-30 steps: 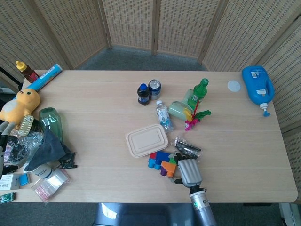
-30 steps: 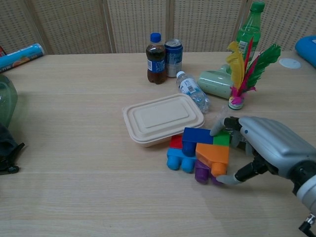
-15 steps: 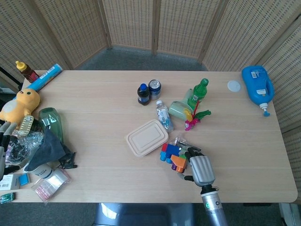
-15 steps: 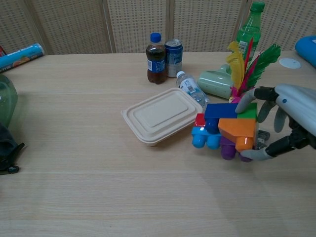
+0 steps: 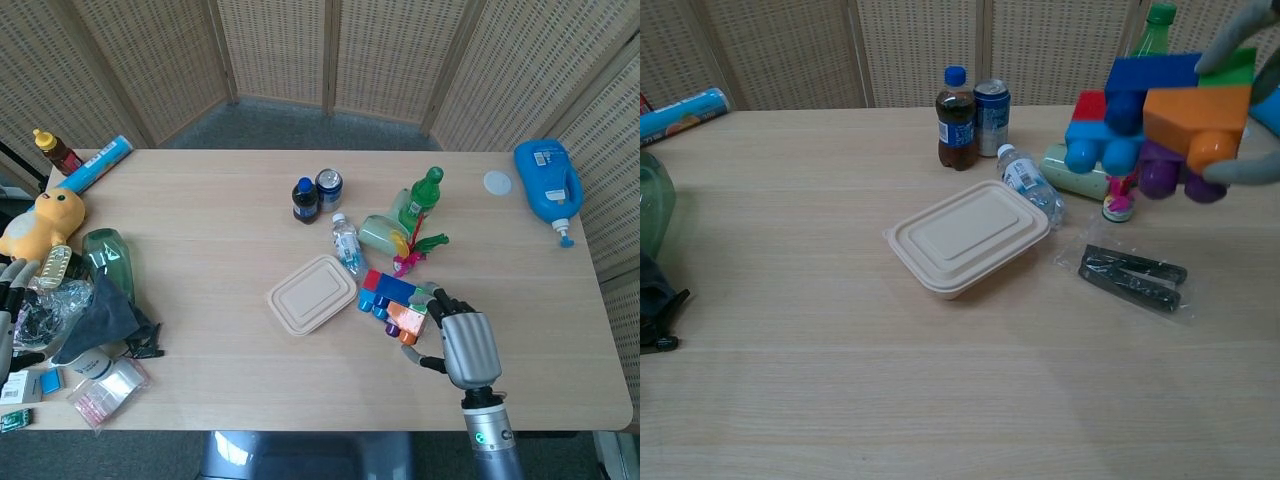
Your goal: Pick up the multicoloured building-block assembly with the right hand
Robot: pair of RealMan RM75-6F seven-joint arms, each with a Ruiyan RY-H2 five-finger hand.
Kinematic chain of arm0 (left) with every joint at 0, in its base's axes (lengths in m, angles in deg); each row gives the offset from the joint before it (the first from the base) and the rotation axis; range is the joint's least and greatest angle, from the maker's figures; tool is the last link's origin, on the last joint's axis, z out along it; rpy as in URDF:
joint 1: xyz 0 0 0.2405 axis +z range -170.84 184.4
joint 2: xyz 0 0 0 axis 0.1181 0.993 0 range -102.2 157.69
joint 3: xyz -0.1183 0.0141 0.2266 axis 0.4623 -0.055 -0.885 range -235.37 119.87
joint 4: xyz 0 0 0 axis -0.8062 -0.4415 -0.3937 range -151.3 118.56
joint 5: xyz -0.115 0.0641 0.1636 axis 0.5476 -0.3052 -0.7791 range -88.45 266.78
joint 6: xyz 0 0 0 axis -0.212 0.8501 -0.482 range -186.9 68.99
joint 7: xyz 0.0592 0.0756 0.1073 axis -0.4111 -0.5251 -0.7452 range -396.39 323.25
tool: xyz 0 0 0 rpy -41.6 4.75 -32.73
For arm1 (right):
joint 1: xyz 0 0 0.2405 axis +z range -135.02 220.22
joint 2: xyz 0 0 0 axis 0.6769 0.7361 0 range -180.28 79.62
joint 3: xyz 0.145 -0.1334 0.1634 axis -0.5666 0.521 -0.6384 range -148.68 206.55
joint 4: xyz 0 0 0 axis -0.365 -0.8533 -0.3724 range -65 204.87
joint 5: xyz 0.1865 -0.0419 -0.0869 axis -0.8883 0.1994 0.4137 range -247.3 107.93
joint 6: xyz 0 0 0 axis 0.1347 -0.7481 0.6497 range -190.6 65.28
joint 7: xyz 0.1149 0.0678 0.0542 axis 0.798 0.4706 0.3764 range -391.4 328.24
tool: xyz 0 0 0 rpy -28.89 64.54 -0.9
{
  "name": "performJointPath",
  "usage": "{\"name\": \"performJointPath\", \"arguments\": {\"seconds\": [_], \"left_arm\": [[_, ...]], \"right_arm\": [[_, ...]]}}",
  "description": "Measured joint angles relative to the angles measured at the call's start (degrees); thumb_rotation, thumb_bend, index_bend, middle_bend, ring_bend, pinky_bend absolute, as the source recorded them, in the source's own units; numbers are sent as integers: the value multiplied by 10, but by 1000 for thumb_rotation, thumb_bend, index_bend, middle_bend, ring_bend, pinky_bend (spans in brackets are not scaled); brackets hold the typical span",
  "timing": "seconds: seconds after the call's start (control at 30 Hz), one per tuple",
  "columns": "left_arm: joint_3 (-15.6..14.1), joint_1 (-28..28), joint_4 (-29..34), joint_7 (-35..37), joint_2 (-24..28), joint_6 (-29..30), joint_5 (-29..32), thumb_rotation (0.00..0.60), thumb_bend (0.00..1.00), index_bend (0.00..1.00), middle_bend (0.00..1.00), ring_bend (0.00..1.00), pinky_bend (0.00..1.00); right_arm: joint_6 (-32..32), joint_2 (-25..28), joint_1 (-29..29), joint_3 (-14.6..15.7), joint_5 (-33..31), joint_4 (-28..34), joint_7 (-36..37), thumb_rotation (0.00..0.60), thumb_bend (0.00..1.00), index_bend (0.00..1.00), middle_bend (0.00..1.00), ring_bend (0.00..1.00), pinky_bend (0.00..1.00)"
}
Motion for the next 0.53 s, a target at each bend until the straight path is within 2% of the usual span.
{"name": "performJointPath", "arguments": {"seconds": [0.13, 0.27, 0.37, 0.53], "left_arm": [[-2, 0, 2, 0, 0, -2, -2, 600, 0, 0, 0, 0, 0], [-4, -1, 2, -3, -2, -3, -5, 600, 0, 0, 0, 0, 0], [-5, -1, 1, -5, -4, -4, -4, 600, 0, 0, 0, 0, 0], [-6, -2, -1, -9, -7, -7, -2, 600, 0, 0, 0, 0, 0]], "right_arm": [[-3, 40, 8, -35, 5, 75, -27, 600, 0, 440, 430, 411, 538], [7, 70, 30, -87, -21, 128, -49, 600, 0, 438, 428, 411, 538], [17, 79, 50, -119, -52, 140, -58, 600, 0, 436, 427, 411, 538], [27, 84, 77, -150, -103, 142, -65, 600, 0, 436, 427, 411, 539]]}}
